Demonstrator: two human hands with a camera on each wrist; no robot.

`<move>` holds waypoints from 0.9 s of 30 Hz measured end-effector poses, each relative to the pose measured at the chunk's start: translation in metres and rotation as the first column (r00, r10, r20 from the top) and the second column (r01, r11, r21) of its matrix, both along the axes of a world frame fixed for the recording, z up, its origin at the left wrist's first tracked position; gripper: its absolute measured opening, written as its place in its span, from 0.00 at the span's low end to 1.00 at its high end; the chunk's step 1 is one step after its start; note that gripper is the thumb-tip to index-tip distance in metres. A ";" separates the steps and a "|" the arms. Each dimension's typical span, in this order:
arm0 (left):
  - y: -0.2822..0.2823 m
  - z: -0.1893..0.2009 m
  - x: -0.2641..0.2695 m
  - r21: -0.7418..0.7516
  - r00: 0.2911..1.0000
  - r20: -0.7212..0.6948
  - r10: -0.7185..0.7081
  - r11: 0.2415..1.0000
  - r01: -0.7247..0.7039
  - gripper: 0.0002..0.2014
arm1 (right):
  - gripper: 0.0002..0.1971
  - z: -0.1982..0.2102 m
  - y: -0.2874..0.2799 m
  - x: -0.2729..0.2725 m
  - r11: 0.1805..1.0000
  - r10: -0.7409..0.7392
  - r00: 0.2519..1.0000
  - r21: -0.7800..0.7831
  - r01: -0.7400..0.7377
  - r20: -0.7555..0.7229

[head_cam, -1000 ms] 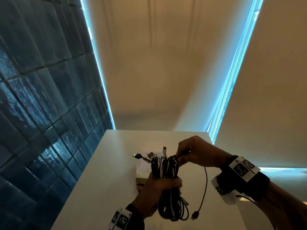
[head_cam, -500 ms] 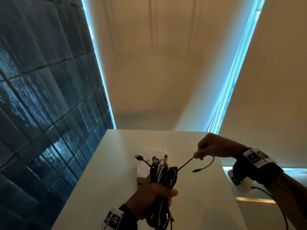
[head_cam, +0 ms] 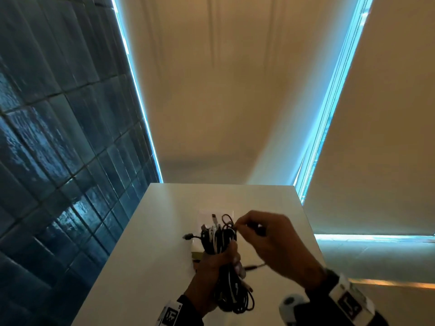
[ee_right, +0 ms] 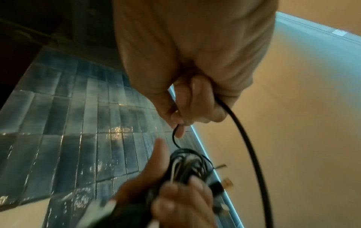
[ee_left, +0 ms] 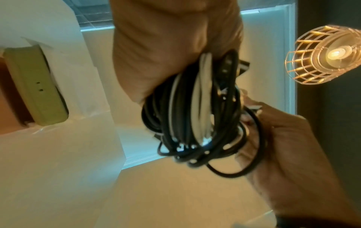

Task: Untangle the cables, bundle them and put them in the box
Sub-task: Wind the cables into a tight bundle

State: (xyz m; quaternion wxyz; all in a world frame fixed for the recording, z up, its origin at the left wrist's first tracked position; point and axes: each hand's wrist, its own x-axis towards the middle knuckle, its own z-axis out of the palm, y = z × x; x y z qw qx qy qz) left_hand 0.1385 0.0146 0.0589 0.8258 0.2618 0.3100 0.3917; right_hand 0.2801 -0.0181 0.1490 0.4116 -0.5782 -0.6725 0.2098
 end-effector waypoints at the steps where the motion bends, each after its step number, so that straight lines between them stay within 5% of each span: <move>1: 0.002 -0.001 -0.001 0.003 0.999 0.018 0.028 1.000 -0.028 0.30 | 0.05 -0.007 -0.003 -0.003 1.000 -0.009 1.000 -0.003 0.009 0.002; 7: 0.007 0.009 -0.007 0.153 0.993 0.016 0.114 0.982 -0.116 0.23 | 0.09 -0.025 -0.023 -0.026 0.994 0.025 0.999 -0.105 -0.028 -0.026; 13: 0.010 0.011 -0.005 0.250 0.939 -0.183 0.290 0.938 -0.241 0.08 | 0.05 -0.021 -0.034 -0.030 0.986 0.123 0.991 -0.108 -0.128 -0.053; 18: 0.026 0.018 -0.012 0.161 0.916 -0.047 0.399 0.908 -0.388 0.09 | 0.10 -0.033 -0.051 -0.019 0.972 0.076 0.931 -0.182 -0.149 -0.358; 22: 0.031 0.022 -0.009 0.208 0.904 -0.005 0.428 0.884 -0.418 0.11 | 0.19 -0.058 -0.060 -0.013 0.934 0.002 0.791 -0.281 -0.220 -0.612; 27: 0.035 0.025 -0.009 0.175 0.905 0.045 0.422 0.889 -0.423 0.12 | 0.23 -0.056 -0.061 0.007 0.780 0.229 0.745 -0.340 -0.525 -0.627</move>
